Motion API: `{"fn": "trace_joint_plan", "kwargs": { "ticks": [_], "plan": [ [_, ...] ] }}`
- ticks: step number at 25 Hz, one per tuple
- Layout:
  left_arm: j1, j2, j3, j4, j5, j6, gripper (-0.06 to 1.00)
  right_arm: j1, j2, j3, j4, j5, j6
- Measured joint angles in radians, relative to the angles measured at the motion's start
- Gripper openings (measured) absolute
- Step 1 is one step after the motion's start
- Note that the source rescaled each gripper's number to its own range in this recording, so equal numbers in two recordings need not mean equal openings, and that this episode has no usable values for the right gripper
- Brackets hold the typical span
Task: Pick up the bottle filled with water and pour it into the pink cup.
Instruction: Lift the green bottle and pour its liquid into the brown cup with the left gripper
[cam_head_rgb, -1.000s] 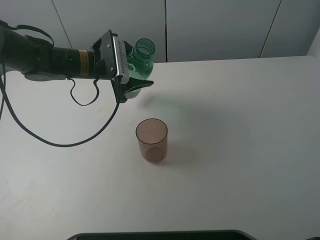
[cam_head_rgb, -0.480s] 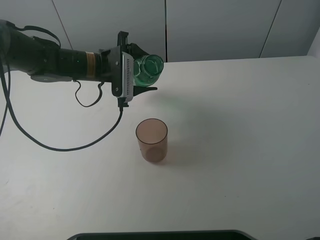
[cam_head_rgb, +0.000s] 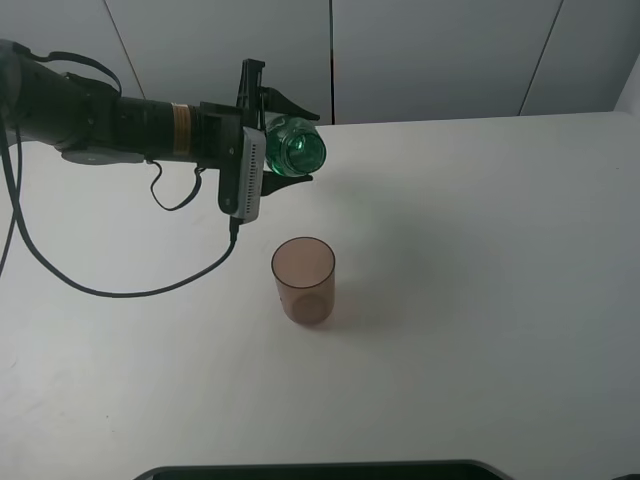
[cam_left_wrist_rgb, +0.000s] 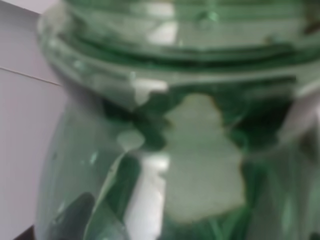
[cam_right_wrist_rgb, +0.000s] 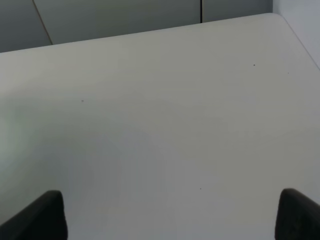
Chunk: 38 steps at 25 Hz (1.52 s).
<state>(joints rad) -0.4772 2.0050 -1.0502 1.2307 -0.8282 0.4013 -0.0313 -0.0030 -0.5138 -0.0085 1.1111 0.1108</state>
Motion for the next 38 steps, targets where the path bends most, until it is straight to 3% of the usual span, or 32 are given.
{"fn": "trace_joint_plan", "kwargs": {
  "ticks": [16,27,38],
  "plan": [
    [0.000,0.000,0.000,0.023,-0.004,0.074,0.02,0.000,0.000,0.000,0.000,0.000,0.000],
    [0.000,0.000,0.000,0.032,-0.004,0.200,0.02,0.000,0.000,0.000,0.000,0.000,0.000],
    [0.000,0.000,0.000,0.031,-0.012,0.255,0.02,0.000,0.000,0.000,0.000,0.000,0.000]
  ]
}}
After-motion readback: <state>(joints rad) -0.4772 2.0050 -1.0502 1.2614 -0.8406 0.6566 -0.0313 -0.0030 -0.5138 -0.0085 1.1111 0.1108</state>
